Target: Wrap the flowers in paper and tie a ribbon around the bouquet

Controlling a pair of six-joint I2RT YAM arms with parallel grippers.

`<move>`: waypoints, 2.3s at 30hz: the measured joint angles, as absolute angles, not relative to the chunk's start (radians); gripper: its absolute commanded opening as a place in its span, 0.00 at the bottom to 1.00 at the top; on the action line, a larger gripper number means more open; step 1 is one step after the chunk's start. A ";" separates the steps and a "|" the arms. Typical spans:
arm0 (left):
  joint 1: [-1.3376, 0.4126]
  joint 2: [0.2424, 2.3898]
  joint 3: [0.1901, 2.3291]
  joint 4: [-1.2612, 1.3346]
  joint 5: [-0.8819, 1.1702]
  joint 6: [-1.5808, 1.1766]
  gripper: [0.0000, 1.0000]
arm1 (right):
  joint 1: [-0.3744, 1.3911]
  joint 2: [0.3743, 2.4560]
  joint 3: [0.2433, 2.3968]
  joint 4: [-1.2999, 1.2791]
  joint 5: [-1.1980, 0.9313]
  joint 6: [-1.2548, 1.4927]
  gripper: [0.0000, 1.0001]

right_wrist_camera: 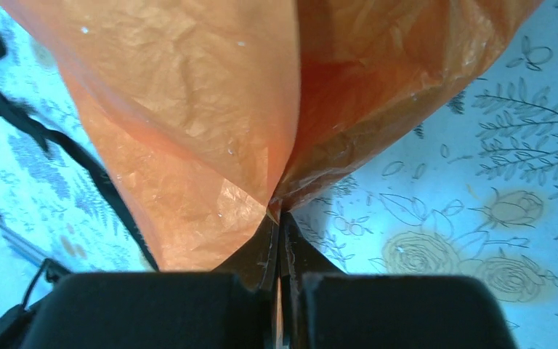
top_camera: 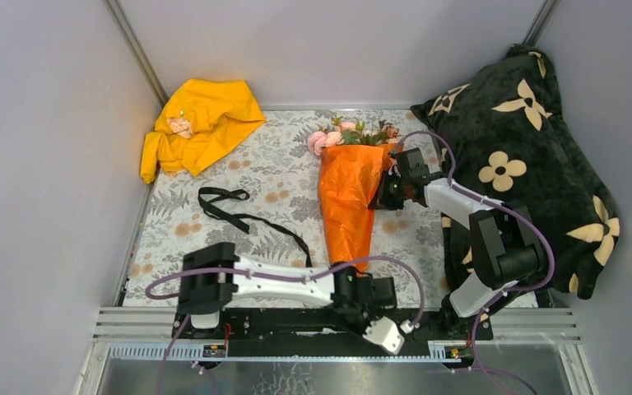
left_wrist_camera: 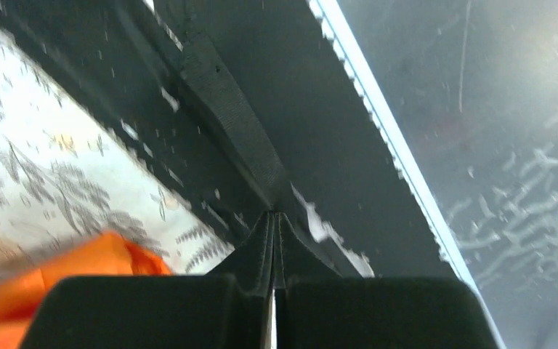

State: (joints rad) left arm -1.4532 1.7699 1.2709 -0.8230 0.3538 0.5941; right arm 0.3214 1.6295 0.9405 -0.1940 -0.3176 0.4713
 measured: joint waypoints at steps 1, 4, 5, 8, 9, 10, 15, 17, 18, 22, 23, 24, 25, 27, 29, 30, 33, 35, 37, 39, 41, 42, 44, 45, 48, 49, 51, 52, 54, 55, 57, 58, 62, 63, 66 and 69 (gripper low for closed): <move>-1.478 1.800 1.287 -0.808 0.332 0.596 0.00 | 0.321 1.631 0.949 -0.195 -0.328 0.482 0.00; -1.517 1.848 1.324 -0.773 0.286 0.605 0.00 | 0.321 1.632 0.976 -0.193 -0.356 0.512 0.00; -1.527 1.857 1.335 -0.756 0.268 0.611 0.00 | 0.321 1.632 0.985 -0.193 -0.363 0.521 0.00; -1.535 1.868 1.344 -0.683 0.191 0.631 0.00 | 0.321 1.632 1.010 -0.192 -0.387 0.543 0.00; -1.535 1.869 1.344 -0.654 0.151 0.638 0.00 | 0.322 1.632 1.016 -0.193 -0.390 0.548 0.00; -1.534 1.872 1.342 -0.616 0.096 0.645 0.00 | 0.322 1.631 1.021 -0.195 -0.397 0.552 0.00; -1.517 1.890 1.348 -0.467 -0.132 0.669 0.00 | 0.329 1.631 1.035 -0.202 -0.414 0.559 0.00; -1.499 1.891 1.352 -0.403 -0.198 0.688 0.00 | 0.332 1.631 1.035 -0.205 -0.414 0.559 0.00; -1.489 1.891 1.351 -0.373 -0.222 0.700 0.00 | 0.334 1.631 1.035 -0.207 -0.415 0.559 0.00; -1.454 1.901 1.338 -0.272 -0.271 0.736 0.00 | 0.347 1.631 1.041 -0.226 -0.417 0.559 0.00; -1.443 1.912 1.337 -0.255 -0.274 0.741 0.00 | 0.352 1.631 1.044 -0.229 -0.419 0.559 0.00; -1.436 1.922 1.337 -0.247 -0.275 0.741 0.03 | 0.358 1.631 1.045 -0.229 -0.421 0.559 0.00; -1.431 1.933 1.338 -0.243 -0.273 0.741 0.19 | 0.362 1.631 1.045 -0.229 -0.421 0.559 0.00; -1.423 1.952 1.346 -0.260 -0.246 0.734 0.49 | 0.369 1.631 1.045 -0.230 -0.422 0.559 0.00; -1.419 1.963 1.378 -0.319 -0.199 0.720 0.64 | 0.372 1.631 1.045 -0.231 -0.422 0.559 0.00; -1.418 1.965 1.405 -0.360 -0.171 0.705 0.68 | 0.373 1.631 1.045 -0.232 -0.422 0.559 0.00; -1.418 1.964 1.528 -0.503 -0.070 0.661 0.70 | 0.373 1.631 1.044 -0.229 -0.422 0.559 0.00; -1.418 1.953 1.609 -0.600 0.002 0.628 0.71 | 0.374 1.631 1.039 -0.224 -0.422 0.559 0.00; -1.416 1.919 1.647 -0.683 0.065 0.603 0.73 | 0.375 1.628 1.027 -0.217 -0.421 0.559 0.00; -1.409 1.862 1.654 -0.778 0.120 0.586 0.74 | 0.377 1.626 1.011 -0.212 -0.421 0.562 0.00; -1.383 1.799 1.656 -0.874 0.179 0.569 0.75 | 0.380 1.625 1.000 -0.208 -0.421 0.564 0.00; -1.358 1.771 1.660 -0.918 0.205 0.561 0.75 | 0.382 1.625 0.995 -0.207 -0.421 0.565 0.00; -1.270 1.720 1.668 -0.994 0.265 0.546 0.75 | 0.385 1.625 0.987 -0.202 -0.421 0.566 0.00; -1.206 1.697 1.669 -1.021 0.290 0.542 0.75 | 0.388 1.625 0.986 -0.200 -0.420 0.566 0.00; -0.934 1.645 1.656 -1.066 0.363 0.537 0.77 | 0.398 1.625 0.985 -0.196 -0.413 0.566 0.00; -0.825 1.633 1.642 -1.068 0.375 0.537 0.78 | 0.402 1.625 0.985 -0.195 -0.411 0.566 0.00; -0.608 1.618 1.599 -1.066 0.388 0.546 0.81 | 0.408 1.625 0.985 -0.192 -0.410 0.565 0.00; -0.504 1.616 1.573 -1.061 0.390 0.553 0.81 | 0.410 1.625 0.985 -0.191 -0.410 0.565 0.00; -0.327 1.620 1.524 -1.058 0.380 0.571 0.82 | 0.414 1.625 0.985 -0.189 -0.408 0.563 0.00; -0.263 1.626 1.505 -1.056 0.374 0.581 0.82 | 0.416 1.625 0.984 -0.189 -0.408 0.562 0.00; -0.138 1.652 1.475 -1.045 0.351 0.604 0.82 | 0.418 1.625 0.984 -0.189 -0.405 0.557 0.00; -0.094 1.670 1.464 -1.032 0.335 0.616 0.81 | 0.418 1.625 0.984 -0.189 -0.405 0.554 0.00; 0.035 1.787 1.456 -0.949 0.268 0.634 0.69 | 0.418 1.625 0.984 -0.189 -0.403 0.546 0.00; 0.064 1.830 1.470 -0.934 0.260 0.631 0.67 | 0.418 1.625 0.984 -0.189 -0.403 0.543 0.00; 0.159 1.963 1.525 -0.890 0.250 0.609 0.66 | 0.418 1.625 0.981 -0.189 -0.402 0.533 0.00; 0.236 2.037 1.543 -0.853 0.249 0.575 0.66 | 0.418 1.625 0.977 -0.190 -0.401 0.524 0.00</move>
